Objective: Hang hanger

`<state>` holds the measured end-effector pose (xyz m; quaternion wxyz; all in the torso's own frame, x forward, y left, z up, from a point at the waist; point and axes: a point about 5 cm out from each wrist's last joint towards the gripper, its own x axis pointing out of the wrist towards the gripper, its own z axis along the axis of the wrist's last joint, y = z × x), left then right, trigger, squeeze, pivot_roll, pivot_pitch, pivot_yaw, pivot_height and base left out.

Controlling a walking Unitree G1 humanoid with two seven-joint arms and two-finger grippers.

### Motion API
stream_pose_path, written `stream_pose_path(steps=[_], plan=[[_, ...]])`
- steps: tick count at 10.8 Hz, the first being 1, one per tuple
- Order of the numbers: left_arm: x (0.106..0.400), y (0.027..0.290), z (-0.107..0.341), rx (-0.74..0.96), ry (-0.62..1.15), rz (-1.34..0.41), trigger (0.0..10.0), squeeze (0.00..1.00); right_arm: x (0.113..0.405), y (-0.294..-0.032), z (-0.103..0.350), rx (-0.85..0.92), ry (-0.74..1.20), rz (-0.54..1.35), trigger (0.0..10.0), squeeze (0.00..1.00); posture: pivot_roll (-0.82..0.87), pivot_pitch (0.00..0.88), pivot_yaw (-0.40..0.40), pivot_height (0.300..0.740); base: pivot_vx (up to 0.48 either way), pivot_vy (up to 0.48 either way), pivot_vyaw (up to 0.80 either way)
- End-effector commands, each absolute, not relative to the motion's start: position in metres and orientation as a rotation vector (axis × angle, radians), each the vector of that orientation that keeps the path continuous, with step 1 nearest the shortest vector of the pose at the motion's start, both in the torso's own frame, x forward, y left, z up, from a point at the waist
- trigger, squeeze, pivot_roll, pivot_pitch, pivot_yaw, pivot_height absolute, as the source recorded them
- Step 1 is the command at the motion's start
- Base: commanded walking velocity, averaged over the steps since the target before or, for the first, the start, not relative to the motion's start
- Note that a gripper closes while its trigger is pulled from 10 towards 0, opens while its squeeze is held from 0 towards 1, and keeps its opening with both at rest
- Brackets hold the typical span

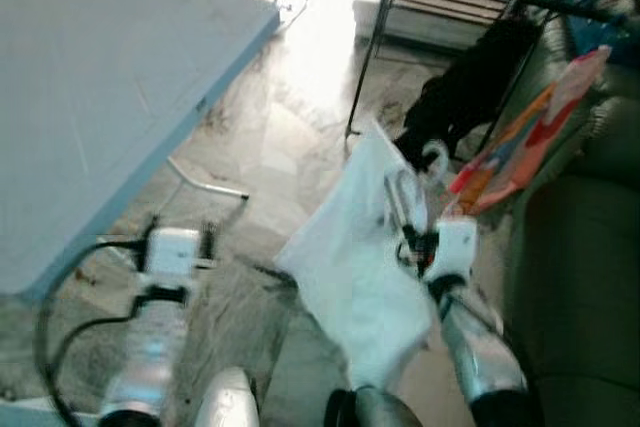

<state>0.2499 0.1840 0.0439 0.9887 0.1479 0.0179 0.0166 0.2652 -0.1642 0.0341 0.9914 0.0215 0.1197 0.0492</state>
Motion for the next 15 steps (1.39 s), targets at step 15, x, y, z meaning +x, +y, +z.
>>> stream_pose_path(steps=[15], plan=[[0.259,0.193,0.046,0.350,0.043,0.047,10.0,0.00,0.285,-0.155,0.056,-0.016,0.095,0.190,10.0,0.00,0.09,0.097,-0.073,0.740,0.000,-0.133,0.04]])
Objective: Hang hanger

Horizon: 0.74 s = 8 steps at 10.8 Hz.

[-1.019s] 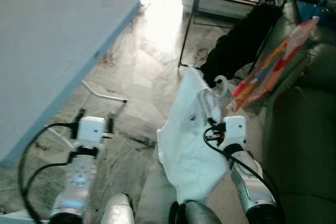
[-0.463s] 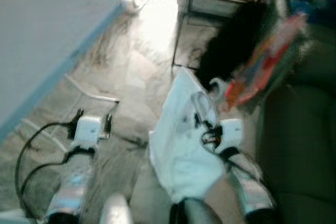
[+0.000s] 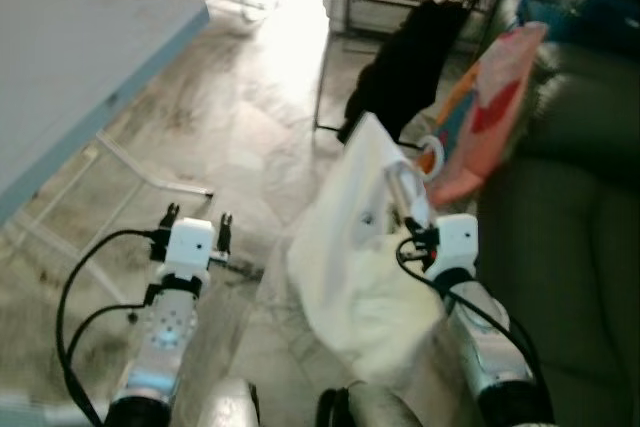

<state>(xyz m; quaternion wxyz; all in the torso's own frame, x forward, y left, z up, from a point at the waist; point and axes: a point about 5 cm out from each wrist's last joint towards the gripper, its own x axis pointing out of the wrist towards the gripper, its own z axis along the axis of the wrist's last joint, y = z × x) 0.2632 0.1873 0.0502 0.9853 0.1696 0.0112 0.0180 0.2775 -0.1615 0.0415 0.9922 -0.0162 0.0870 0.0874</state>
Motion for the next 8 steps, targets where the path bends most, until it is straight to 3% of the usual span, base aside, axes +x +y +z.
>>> stream_pose_path(steps=[1,4,8], plan=[[0.263,0.197,0.048,0.349,0.040,0.079,10.0,0.00,0.292,-0.144,0.065,-0.062,0.050,0.239,10.0,0.00,0.08,0.095,-0.076,0.740,0.000,0.000,0.80],[0.269,0.190,0.050,0.380,0.013,0.140,10.0,0.00,0.297,-0.152,0.067,-0.090,0.040,0.232,10.0,0.00,0.07,0.114,-0.096,0.740,0.000,0.000,0.80],[0.267,0.167,0.048,0.393,-0.011,-0.027,10.0,0.00,0.317,-0.157,0.089,-0.066,-0.007,0.225,10.0,0.00,0.07,0.131,-0.102,0.740,0.000,0.000,0.80]])
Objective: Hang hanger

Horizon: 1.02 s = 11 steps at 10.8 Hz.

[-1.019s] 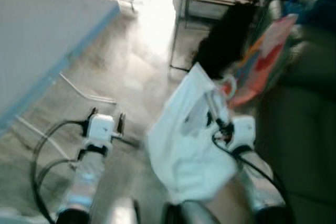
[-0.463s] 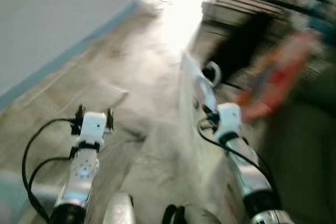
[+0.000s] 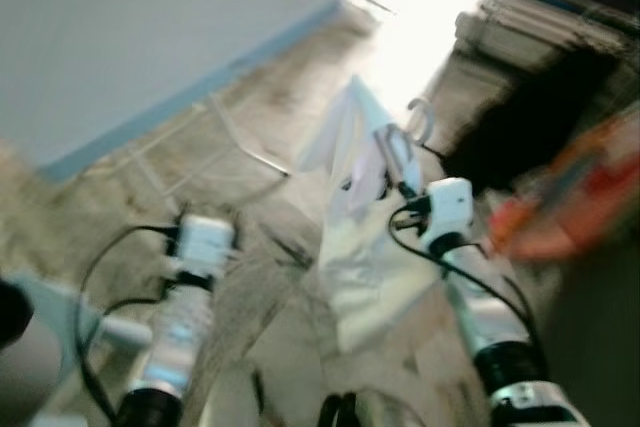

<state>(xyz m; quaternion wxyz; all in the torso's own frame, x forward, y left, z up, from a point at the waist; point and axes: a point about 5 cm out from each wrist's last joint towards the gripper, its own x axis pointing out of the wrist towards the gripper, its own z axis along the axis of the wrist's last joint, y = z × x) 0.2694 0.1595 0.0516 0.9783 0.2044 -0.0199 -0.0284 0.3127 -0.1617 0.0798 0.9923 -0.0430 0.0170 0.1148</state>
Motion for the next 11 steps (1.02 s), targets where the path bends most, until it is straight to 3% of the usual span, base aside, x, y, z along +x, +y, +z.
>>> stream_pose_path(steps=[1,6,9,11], plan=[[0.266,0.164,0.049,0.452,-0.036,-0.067,10.0,0.00,0.317,-0.156,0.090,-0.067,-0.007,0.263,10.0,0.00,0.07,0.137,-0.103,0.740,0.000,0.000,0.80],[0.264,0.155,0.045,0.375,-0.004,-0.166,10.0,0.00,0.317,-0.149,0.102,-0.055,-0.002,0.407,10.0,0.00,0.05,0.146,-0.090,0.740,0.000,0.000,0.80],[0.261,0.145,0.042,0.280,0.005,-0.205,10.0,0.00,0.301,-0.128,0.118,0.008,-0.009,0.634,10.0,0.00,0.04,0.146,-0.087,0.740,0.000,0.000,0.80],[0.270,0.157,0.047,0.223,0.015,-0.155,10.0,0.00,0.285,-0.119,0.131,0.036,-0.024,0.804,10.0,0.00,0.04,0.125,-0.067,0.740,0.000,0.000,0.80]])
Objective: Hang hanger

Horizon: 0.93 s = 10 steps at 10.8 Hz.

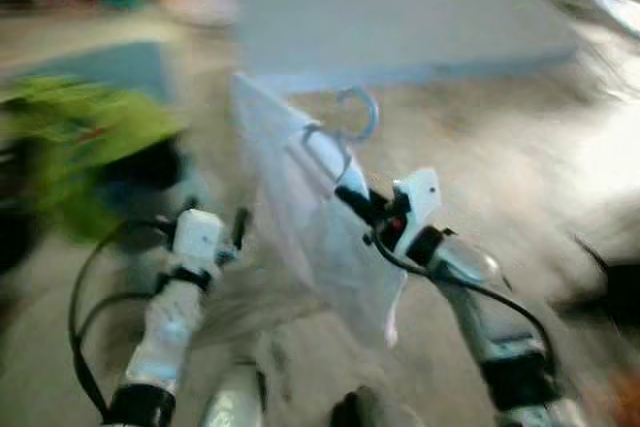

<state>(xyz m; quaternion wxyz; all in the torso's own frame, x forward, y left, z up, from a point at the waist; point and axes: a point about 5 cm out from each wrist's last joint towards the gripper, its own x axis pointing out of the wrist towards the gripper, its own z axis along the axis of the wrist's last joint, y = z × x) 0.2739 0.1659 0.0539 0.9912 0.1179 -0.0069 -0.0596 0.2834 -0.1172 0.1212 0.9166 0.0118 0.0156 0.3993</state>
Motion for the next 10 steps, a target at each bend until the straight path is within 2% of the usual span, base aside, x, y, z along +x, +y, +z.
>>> stream_pose_path(steps=[1,4,6,8,9,10], plan=[[0.275,0.162,0.050,0.233,0.009,-0.146,10.0,0.00,0.276,-0.118,0.133,0.024,-0.007,0.888,10.0,0.00,0.04,0.124,-0.065,0.740,0.000,0.000,0.53],[0.279,0.169,0.051,0.228,0.010,-0.069,10.0,0.00,0.246,-0.130,0.142,0.145,0.130,1.074,10.0,0.00,0.03,0.128,-0.077,0.740,0.000,0.000,0.00],[0.280,0.183,0.046,0.228,0.046,0.025,10.0,0.00,0.218,-0.151,0.142,0.160,0.267,1.196,10.0,0.00,0.02,0.134,-0.086,0.740,0.000,0.000,0.00],[0.281,0.197,0.047,0.249,0.060,0.086,10.0,0.00,0.210,-0.160,0.137,0.103,0.359,1.185,10.0,0.00,0.01,0.138,-0.084,0.740,0.000,0.000,0.00],[0.280,0.198,0.049,0.257,0.057,0.074,10.0,0.00,0.217,-0.177,0.122,0.014,0.416,1.054,10.0,0.00,0.01,0.142,-0.080,0.740,0.000,0.000,0.00],[0.279,0.198,0.048,0.264,0.061,0.064,10.0,0.00,0.217,-0.175,0.122,0.032,0.407,1.083,10.0,0.00,0.01,0.141,-0.080,0.740,0.000,0.000,0.00]])
